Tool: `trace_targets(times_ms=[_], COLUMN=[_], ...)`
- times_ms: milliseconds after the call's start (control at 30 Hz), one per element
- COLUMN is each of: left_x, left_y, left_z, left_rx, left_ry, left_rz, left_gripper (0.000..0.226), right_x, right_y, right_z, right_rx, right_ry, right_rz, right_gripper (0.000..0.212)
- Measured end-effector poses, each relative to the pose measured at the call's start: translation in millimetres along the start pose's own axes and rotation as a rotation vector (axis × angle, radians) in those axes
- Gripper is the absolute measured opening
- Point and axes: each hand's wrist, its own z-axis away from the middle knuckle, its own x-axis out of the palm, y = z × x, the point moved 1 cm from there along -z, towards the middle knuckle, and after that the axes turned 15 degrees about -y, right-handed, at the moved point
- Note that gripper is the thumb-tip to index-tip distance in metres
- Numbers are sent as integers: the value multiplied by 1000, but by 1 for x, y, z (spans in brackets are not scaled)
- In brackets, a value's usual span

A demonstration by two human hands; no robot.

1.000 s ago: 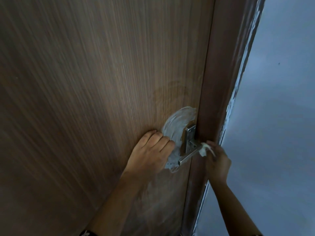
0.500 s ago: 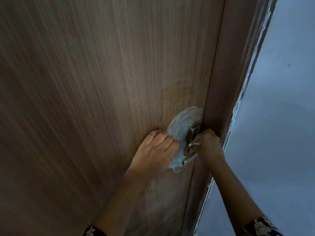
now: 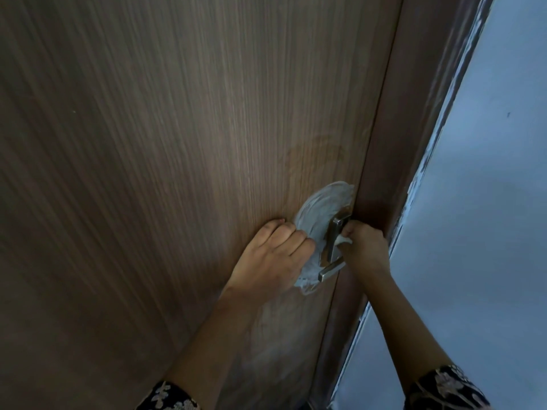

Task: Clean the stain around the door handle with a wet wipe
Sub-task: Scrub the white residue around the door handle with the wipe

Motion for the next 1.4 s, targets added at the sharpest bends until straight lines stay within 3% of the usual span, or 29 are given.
trace_targets(times_ms=[100,200,300,400,467,533,700,800,900,1033,1133,1267,1400], left_x=[1,1,1,-1,-2,-2,-1,-1,-1,-1,1,-1,0], left_y=[0,0,1,1,2,3,4,2,1,0,1,2,1], left_z=[0,0,0,-1,-1,-2,0,1,1,2,2,1,2], left_rx=[-4,2,-10,-10,-11,-9,-1,5,15,16,17,3,0], left_ry=[-12,-28,-25,-7,11,27,45,54,53,32,9,1,11], left_rz=[6,7,3,6,2,14,32,25,14,-21,-43,-36,-53], left_gripper=[10,10,10,13,15,15,19,18,18,16,17,36,20], right_x=[-9,-7,17,34,35,32,44,47,33,29,37,50,37], right_y=[10,15,25,31,24,13,-30,-40,-24,-14,-29,-47,-38], right_z=[0,8,20,33,40,44,69,70,51,29,43,66,50], right_rx=[31,0,168,358,384,405,496,534,514,536,517,575,575], right_ry=[40,33,32,-44,-100,-61,-170,-277,-270,-111,-148,-251,-217], right_rz=[-194,-197,-381,-1102,-1604,-1925,-1838,-1895,-1981,-2125,-2039,-2006,-1961], right_gripper=[6,15,23,23,29,35,57,70,89,85,82,79,83])
